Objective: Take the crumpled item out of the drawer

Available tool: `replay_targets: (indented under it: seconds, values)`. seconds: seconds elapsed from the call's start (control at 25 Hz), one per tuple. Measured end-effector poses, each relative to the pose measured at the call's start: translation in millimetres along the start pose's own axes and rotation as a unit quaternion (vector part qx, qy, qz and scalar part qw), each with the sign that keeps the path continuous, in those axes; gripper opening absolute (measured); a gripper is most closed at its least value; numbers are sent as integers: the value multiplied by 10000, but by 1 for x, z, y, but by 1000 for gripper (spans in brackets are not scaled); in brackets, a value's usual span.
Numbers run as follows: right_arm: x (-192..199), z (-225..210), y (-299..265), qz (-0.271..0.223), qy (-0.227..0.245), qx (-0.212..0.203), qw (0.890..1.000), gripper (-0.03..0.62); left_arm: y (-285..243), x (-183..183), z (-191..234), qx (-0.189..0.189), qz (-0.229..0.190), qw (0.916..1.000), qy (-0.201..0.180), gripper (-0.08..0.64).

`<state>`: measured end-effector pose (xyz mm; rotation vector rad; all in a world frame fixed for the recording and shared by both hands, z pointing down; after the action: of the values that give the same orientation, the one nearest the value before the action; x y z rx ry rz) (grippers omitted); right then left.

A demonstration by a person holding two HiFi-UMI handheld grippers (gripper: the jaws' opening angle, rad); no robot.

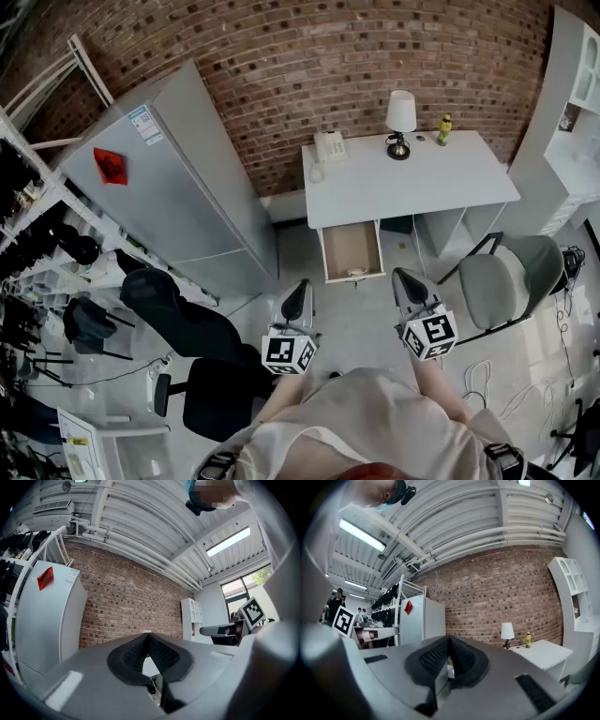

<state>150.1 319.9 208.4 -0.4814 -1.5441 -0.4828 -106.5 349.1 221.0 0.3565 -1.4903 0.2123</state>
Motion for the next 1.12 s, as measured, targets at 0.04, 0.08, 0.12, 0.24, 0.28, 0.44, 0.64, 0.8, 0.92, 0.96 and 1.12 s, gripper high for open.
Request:
replay_targets:
  seconds: [0.04,0.08,0.12,0.24,0.28,0.44,0.64,0.8,0.92,0.96,1.12]
  values:
    - [0,2,-1,-28,-8,29,10000,0,1,1,3,3,-2,10000,4,8]
    - [0,4,-3,-59,-20,56,10000,0,3,1,6,2,-14,10000,4,8]
    - [0,7,-5,-87,-29,79,9999,0,4,2,10,-4,-42,10000,-6,8]
    - [2,15,-12,-111,-14,147,9998,0,9,2,23,26,-164,9998,-52,9]
    - [2,18,-13,-99,-9,170,9998,0,10,2,27,57,-187,9998,-45,9]
    - [7,28,-23,-31,-8,253,9997,0,13,2,47,143,-204,9997,10,8]
    - [9,44,-39,55,96,177,9998,0,15,4,74,103,-219,9997,55,8]
    - [14,41,-50,119,59,222,9997,0,4,12,84,136,-130,9998,116,8]
    - [18,29,-61,153,11,240,9996,0,-14,17,85,204,-63,9997,147,9]
    - [20,24,-66,164,12,233,9996,0,-22,19,84,228,-51,9996,140,9]
    - [26,-7,-92,193,-9,161,9997,0,-58,26,83,287,13,9995,90,9]
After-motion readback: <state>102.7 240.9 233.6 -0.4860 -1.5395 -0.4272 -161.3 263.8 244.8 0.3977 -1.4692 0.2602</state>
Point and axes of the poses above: the fingertips, and each gripper's own axes: y backward along the fingers, z to its left, x out of its underside, the point moved 7 cm from there along y, backward along the fingers
